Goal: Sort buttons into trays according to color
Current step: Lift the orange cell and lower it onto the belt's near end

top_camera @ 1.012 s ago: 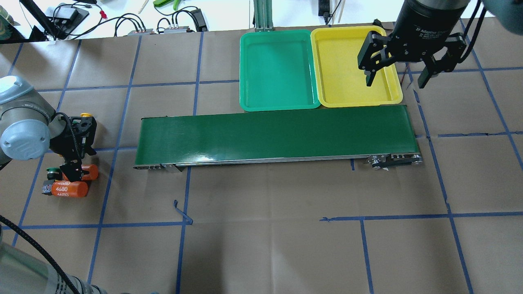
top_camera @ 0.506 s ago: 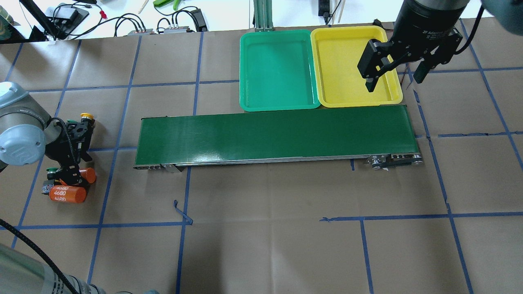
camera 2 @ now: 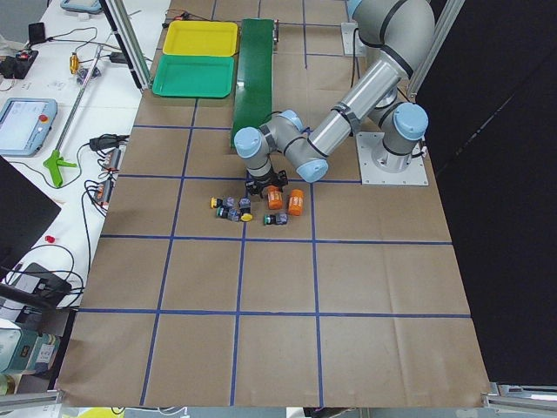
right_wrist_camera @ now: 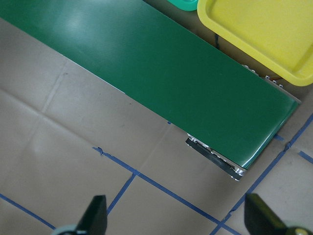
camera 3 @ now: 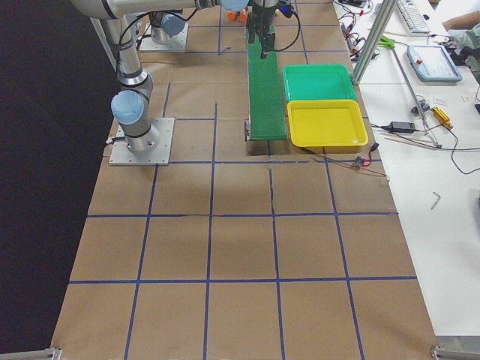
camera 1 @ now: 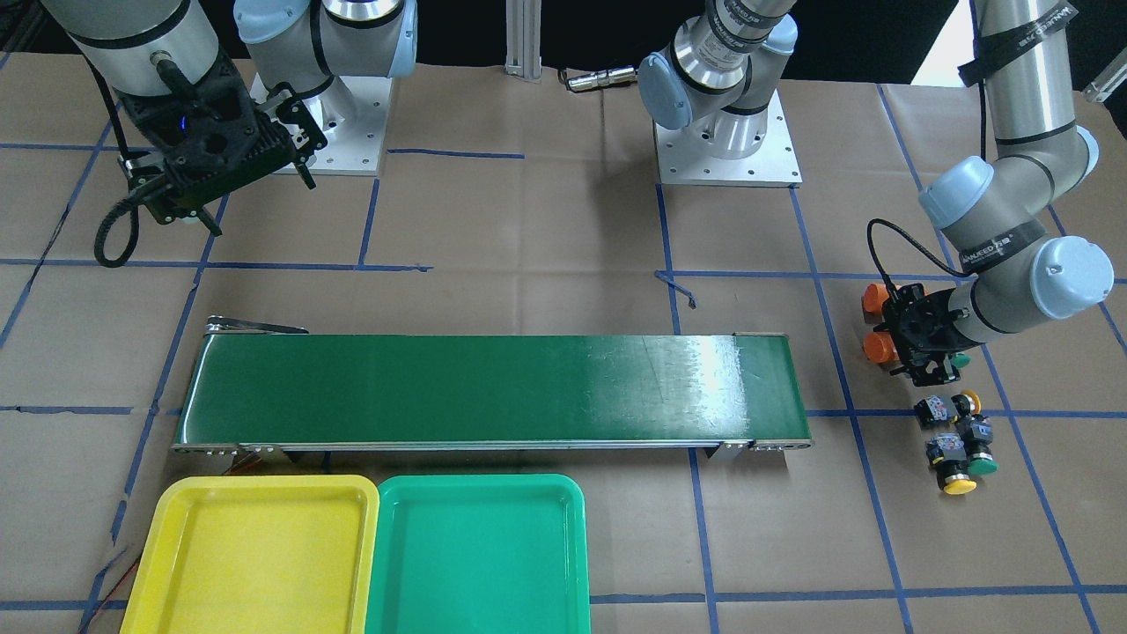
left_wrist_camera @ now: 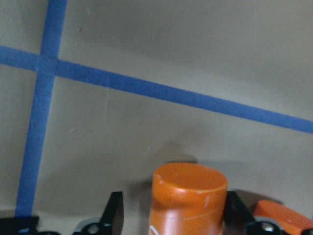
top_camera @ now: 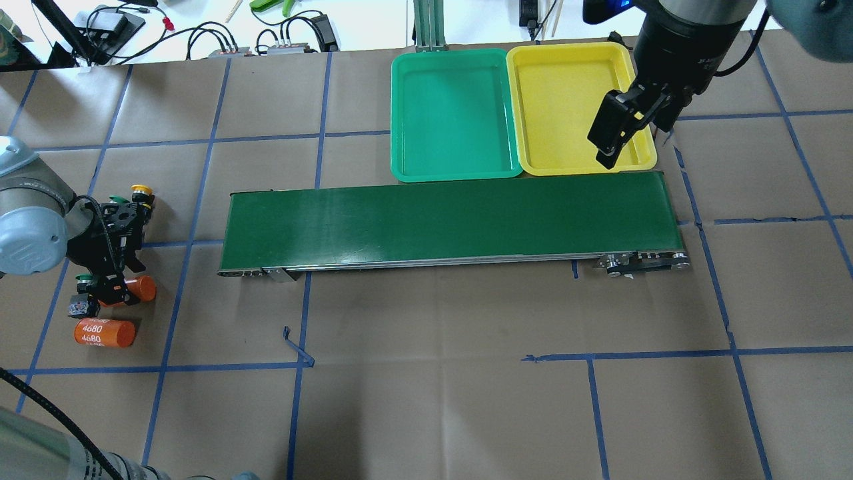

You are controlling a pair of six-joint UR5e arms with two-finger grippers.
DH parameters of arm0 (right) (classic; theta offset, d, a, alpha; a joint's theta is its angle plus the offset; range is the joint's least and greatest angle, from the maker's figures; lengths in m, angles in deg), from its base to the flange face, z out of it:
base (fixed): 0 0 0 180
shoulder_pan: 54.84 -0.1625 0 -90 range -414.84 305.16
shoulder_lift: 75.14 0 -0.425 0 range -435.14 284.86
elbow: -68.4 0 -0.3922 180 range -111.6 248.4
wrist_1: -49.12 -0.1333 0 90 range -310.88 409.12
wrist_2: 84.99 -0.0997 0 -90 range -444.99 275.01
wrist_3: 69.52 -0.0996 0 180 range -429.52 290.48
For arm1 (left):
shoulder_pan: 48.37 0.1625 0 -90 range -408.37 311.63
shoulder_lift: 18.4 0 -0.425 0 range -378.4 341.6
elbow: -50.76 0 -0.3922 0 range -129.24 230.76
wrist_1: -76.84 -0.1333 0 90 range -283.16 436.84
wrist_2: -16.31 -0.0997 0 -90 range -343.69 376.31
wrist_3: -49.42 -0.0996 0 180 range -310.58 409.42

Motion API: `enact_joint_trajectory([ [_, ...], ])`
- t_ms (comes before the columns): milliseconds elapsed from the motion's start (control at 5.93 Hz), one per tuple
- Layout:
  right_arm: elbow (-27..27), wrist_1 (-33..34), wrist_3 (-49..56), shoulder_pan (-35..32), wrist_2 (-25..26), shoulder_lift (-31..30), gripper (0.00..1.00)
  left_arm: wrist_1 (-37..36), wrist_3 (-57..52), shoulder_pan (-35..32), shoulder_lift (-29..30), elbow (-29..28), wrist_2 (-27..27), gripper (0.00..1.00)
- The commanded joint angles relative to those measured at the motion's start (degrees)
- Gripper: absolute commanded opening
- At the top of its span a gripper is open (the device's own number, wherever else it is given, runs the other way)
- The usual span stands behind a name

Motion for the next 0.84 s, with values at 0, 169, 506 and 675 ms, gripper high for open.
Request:
enact_joint_trajectory([
  [0,3.76,0.59,20.79,-0.22,0.04,-0.54,1.0,-0.27,-0.62,-0.06,-0.06,-0.28,0.27,0.0],
  [169,5.0,0.59,28.77,-1.7,0.38,-0.63,1.0,3.12,0.16,-0.93,-2.24,-0.97,0.53,0.0],
  [506,5.18,0.86,36.73,-2.77,0.13,0.25,1.0,14.97,2.89,-8.52,-6.64,-8.58,4.3,0.0],
  [675,5.36,0.86,36.58,-2.68,-0.05,0.43,1.0,15.37,3.85,-14.67,-6.22,-11.32,5.44,0.0],
])
